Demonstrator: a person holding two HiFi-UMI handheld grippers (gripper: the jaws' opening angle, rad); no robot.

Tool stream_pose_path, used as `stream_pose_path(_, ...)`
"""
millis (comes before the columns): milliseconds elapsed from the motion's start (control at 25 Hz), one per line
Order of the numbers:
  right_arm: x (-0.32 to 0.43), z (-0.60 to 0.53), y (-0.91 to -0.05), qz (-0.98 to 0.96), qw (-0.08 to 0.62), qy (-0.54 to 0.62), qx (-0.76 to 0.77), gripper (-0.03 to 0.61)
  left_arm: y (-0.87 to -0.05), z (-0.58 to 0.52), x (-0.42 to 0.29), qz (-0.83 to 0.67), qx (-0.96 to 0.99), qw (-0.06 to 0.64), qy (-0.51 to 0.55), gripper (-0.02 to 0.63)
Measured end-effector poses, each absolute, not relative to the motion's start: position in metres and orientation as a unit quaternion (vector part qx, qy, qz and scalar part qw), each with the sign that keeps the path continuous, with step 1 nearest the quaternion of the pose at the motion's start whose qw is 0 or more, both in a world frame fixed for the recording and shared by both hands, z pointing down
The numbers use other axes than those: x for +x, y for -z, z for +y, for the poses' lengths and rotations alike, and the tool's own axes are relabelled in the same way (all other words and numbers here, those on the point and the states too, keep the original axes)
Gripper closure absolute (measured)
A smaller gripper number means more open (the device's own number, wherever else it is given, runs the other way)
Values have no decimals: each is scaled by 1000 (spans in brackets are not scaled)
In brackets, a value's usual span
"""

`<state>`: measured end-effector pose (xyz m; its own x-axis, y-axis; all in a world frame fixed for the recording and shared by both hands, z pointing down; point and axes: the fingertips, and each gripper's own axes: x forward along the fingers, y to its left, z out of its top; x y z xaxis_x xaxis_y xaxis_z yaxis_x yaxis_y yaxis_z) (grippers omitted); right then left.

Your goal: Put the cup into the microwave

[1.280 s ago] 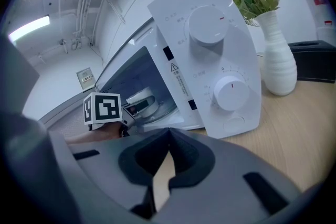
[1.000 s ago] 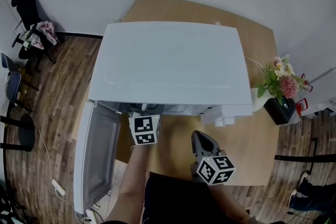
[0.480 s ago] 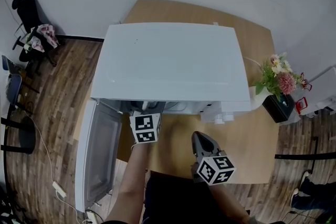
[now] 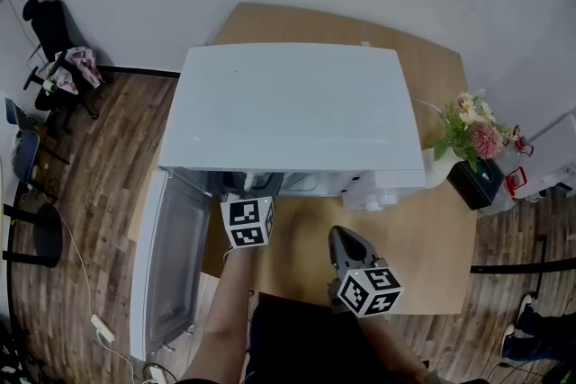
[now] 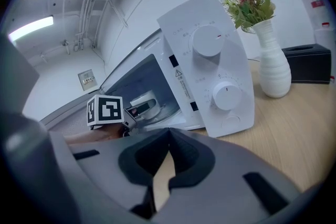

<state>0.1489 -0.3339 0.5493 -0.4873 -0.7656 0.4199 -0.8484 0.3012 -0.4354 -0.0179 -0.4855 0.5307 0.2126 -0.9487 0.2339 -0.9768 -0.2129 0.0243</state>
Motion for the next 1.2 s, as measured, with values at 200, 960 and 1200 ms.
stream_pose_path(200, 150, -336, -546, -806, 60, -310, 500, 586, -532, -473, -17, -622, 773, 97, -79, 144)
stream_pose_path(960, 157, -334, -532, -800, 37, -300, 519, 586, -543, -406, -10, -609, 775, 138, -97, 146)
stream_pose_path(1200, 163, -330, -527, -792, 29, -300, 532, 586, -541, -378, -7, -601, 779, 158, -90, 147)
